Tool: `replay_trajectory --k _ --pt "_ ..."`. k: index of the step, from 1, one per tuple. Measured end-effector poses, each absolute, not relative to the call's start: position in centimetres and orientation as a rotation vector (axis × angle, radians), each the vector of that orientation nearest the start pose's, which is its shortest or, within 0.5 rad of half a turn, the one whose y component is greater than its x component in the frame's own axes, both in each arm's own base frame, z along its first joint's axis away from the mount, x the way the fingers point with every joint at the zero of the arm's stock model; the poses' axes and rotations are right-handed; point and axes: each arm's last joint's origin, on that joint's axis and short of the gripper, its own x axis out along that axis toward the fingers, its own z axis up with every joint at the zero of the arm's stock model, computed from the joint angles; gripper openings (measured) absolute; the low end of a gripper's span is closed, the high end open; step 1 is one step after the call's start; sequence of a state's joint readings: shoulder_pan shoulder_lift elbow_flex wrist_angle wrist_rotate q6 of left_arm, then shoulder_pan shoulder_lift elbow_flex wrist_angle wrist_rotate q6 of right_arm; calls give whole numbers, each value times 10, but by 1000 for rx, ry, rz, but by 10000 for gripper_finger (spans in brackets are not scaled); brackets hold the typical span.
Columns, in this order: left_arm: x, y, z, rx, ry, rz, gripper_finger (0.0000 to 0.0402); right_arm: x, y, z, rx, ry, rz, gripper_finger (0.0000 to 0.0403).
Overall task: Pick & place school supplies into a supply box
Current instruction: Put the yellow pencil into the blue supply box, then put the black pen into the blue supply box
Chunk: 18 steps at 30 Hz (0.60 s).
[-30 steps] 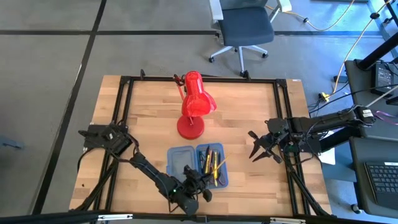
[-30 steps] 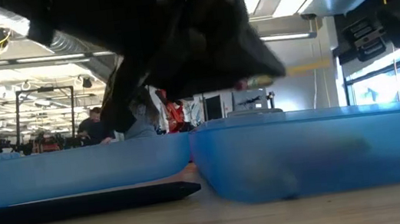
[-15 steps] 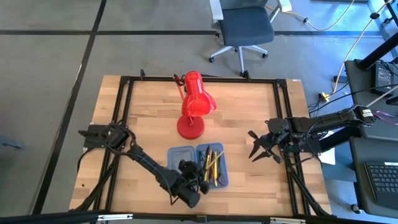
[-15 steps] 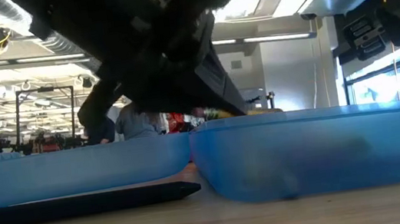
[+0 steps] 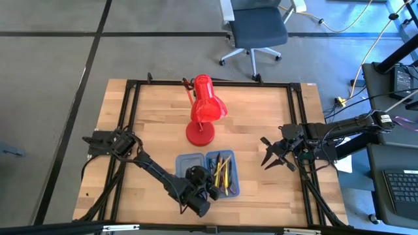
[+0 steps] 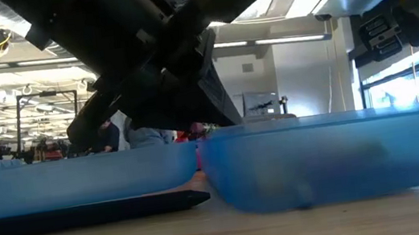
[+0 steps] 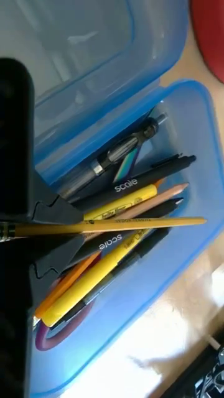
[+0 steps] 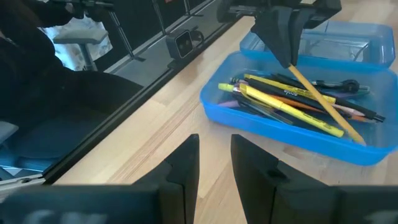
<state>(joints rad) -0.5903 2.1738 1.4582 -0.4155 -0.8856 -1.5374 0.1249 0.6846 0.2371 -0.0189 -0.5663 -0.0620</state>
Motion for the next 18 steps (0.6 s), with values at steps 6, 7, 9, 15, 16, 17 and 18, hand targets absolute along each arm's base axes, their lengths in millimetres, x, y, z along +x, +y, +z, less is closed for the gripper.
replay_trajectory --k 6,7,9,15,16,17,18 --pt "371 -223 128 -767 437 763 34 142 33 177 44 442 693 97" --pt "371 -223 128 -775 432 764 39 142 33 177 44 442 693 97" --pt "372 -224 129 -792 429 755 46 142 33 177 44 442 693 97" --pt "375 -226 130 -831 422 726 54 142 33 177 40 441 694 97" --pt "375 -226 131 -837 423 722 54 142 33 177 31 438 697 97" --pt "375 -227 131 -840 427 719 54 142 33 177 25 436 698 97" --pt "375 -227 131 -842 430 718 54 142 33 177 22 435 699 97"
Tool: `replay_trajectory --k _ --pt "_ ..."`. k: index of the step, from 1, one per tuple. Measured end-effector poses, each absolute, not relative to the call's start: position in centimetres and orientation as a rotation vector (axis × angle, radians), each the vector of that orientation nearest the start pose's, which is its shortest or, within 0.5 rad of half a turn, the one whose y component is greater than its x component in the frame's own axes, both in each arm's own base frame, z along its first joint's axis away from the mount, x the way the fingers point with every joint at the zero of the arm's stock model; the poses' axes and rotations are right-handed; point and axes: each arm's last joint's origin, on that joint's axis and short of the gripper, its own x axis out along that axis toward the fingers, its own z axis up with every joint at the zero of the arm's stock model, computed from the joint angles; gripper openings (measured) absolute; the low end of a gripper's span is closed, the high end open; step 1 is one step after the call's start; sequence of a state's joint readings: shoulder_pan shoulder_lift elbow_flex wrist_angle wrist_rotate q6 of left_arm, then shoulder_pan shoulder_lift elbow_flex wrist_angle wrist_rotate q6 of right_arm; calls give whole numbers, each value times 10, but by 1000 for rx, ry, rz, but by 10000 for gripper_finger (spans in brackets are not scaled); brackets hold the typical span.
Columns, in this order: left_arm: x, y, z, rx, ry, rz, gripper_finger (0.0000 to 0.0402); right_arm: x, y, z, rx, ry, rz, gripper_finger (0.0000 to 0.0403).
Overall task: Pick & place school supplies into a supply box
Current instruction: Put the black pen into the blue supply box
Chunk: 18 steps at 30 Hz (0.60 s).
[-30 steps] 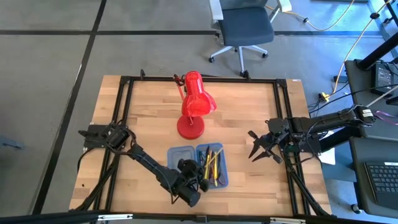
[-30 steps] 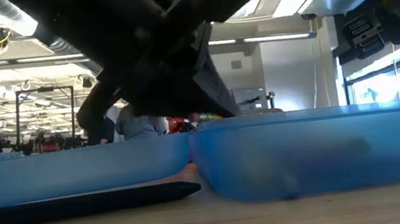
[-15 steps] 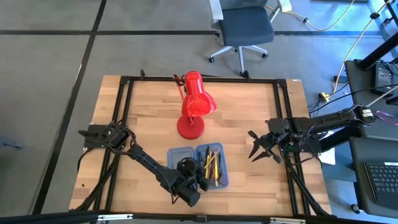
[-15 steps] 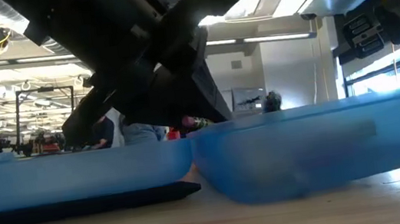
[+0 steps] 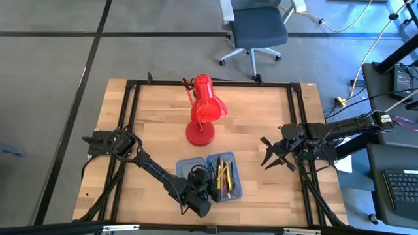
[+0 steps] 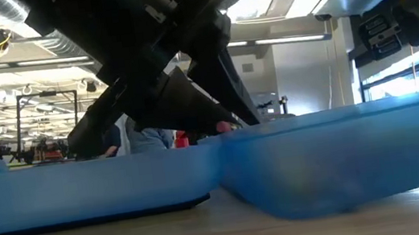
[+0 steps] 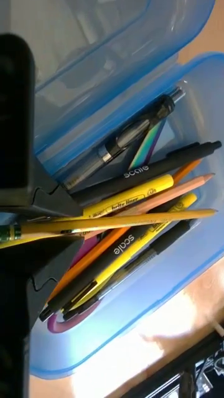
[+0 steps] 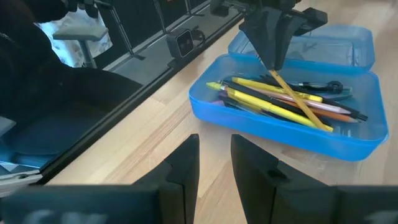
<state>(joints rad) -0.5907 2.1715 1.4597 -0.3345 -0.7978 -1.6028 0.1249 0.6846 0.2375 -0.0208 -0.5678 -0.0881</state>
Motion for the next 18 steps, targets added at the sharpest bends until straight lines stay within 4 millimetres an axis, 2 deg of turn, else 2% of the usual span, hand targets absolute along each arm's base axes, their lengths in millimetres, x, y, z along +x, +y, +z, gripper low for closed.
replay_trajectory --k 5,12,15,18 --pt "374 -224 142 -796 456 691 51 142 33 177 19 434 700 97" --pt "369 -217 189 -711 421 615 56 142 33 177 11 430 702 97" --pt "354 -221 213 -677 426 588 53 142 34 178 -1 422 706 97" --pt "334 -232 225 -629 427 583 50 143 36 180 -18 391 721 97"
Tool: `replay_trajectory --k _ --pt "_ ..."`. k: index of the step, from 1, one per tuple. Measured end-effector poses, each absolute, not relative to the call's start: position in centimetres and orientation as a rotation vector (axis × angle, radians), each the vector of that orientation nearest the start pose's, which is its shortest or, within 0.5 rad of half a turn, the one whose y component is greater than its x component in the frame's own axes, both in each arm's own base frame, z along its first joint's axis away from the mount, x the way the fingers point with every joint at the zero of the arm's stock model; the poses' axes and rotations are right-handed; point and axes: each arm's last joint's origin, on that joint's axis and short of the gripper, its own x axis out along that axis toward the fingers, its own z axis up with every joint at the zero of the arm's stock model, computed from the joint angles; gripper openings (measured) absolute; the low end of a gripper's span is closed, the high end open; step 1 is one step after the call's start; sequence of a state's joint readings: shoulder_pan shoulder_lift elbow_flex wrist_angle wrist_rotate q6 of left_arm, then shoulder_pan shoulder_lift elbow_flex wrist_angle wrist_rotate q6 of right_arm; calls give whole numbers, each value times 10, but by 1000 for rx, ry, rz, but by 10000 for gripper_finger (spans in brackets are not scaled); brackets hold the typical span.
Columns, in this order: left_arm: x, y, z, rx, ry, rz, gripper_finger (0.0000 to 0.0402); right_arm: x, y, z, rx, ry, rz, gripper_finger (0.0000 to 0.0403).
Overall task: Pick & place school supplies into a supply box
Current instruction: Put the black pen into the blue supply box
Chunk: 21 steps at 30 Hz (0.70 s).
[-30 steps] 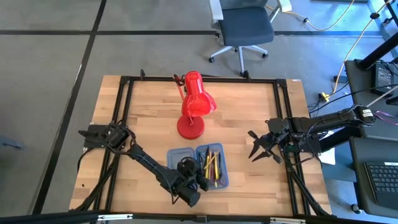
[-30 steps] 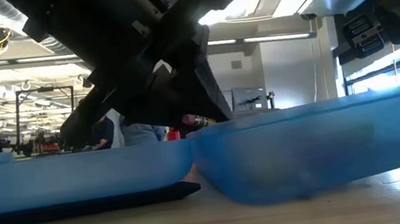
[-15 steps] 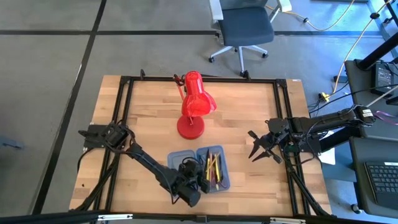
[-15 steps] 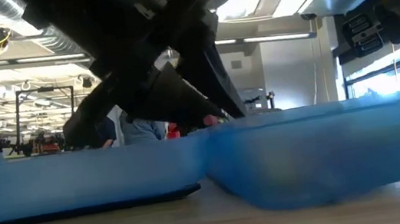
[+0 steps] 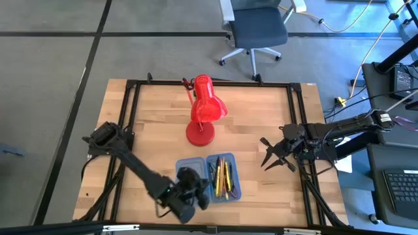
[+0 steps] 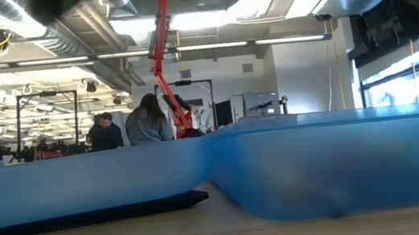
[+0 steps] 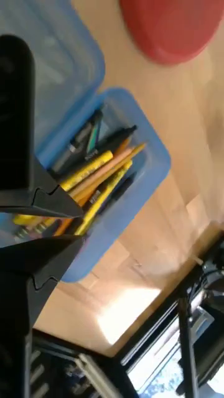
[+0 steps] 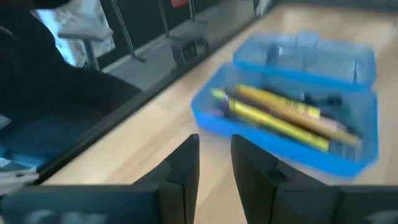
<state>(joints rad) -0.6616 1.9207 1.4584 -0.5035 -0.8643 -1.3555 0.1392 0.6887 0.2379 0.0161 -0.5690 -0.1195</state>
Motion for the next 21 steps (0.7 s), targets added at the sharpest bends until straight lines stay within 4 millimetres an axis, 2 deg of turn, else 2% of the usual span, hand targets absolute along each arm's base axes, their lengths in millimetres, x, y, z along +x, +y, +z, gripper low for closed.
replay_trajectory --k 3,5,11,15,21 --pt "317 -245 224 -598 407 594 49 147 39 186 -24 317 737 97" --pt "309 -253 219 -688 423 604 50 150 42 189 -17 282 750 97" --pt "286 -279 187 -880 521 651 56 156 49 180 -23 332 768 97" --pt "276 -277 172 -944 649 772 55 161 53 168 -4 426 722 97" --pt "276 -265 167 -913 828 865 49 166 58 152 33 548 684 97"
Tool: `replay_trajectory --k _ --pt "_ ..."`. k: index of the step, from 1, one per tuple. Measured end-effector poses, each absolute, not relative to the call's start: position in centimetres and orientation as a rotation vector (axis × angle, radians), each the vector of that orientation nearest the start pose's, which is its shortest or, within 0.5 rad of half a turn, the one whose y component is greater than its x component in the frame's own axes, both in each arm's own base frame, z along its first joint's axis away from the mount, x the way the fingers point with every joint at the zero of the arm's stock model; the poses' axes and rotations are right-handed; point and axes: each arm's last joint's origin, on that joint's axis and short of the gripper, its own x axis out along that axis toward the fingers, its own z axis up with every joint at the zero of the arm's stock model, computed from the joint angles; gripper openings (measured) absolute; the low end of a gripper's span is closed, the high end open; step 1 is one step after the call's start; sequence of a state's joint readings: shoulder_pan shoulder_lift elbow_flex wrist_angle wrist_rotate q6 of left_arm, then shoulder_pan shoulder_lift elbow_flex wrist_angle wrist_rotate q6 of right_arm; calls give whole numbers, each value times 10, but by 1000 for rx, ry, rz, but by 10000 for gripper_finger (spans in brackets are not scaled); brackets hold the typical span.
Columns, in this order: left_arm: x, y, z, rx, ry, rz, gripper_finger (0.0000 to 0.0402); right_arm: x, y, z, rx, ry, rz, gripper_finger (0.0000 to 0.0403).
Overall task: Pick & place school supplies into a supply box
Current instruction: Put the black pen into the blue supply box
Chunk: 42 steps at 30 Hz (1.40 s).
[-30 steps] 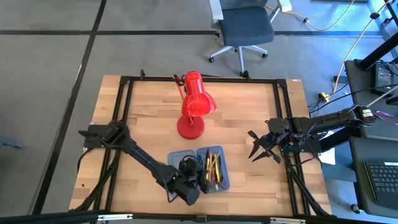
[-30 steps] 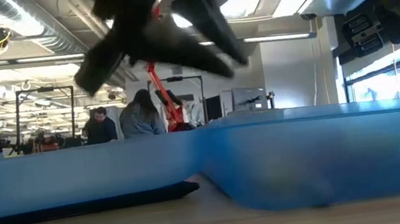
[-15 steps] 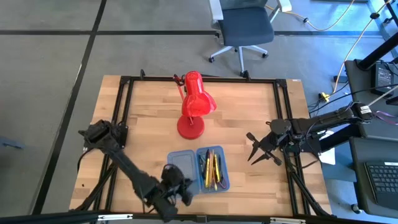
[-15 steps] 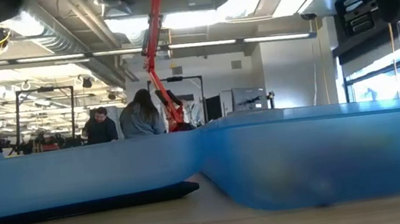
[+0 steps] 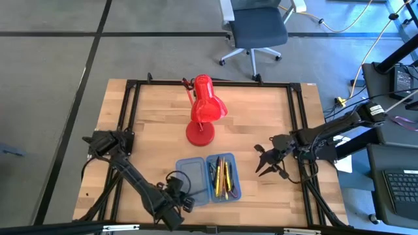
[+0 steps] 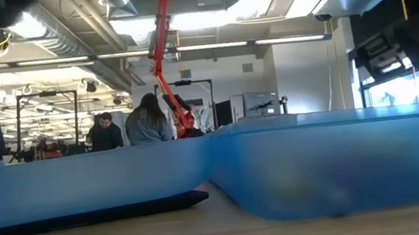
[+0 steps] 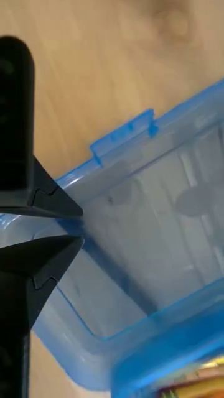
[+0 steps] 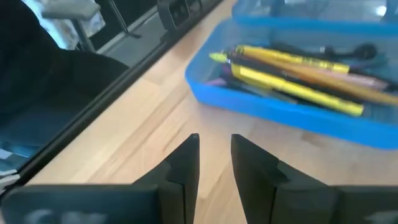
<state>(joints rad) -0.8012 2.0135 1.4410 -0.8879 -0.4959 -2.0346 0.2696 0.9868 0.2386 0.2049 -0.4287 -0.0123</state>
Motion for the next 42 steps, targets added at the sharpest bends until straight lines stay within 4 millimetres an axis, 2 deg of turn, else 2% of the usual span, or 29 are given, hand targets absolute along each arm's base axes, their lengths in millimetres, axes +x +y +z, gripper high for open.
replay_trajectory --k 4,8,12,15,21,26,35,42 --pt "275 -260 173 -860 887 838 48 167 59 148 44 579 683 97" --pt "260 -254 189 -806 908 880 52 167 59 149 41 574 675 97" --pt "240 -249 196 -674 1079 938 55 168 59 149 34 562 669 97" --pt "235 -246 193 -584 1189 943 56 168 59 149 30 559 670 97" --pt "247 -230 169 -578 1201 913 52 168 59 149 32 560 669 97" --pt "259 -212 158 -585 1246 897 48 168 59 149 35 562 667 97" --pt "294 -184 157 -616 1223 799 54 167 59 149 35 567 667 97" --pt "319 -167 158 -620 1142 707 56 167 59 148 34 573 668 97"
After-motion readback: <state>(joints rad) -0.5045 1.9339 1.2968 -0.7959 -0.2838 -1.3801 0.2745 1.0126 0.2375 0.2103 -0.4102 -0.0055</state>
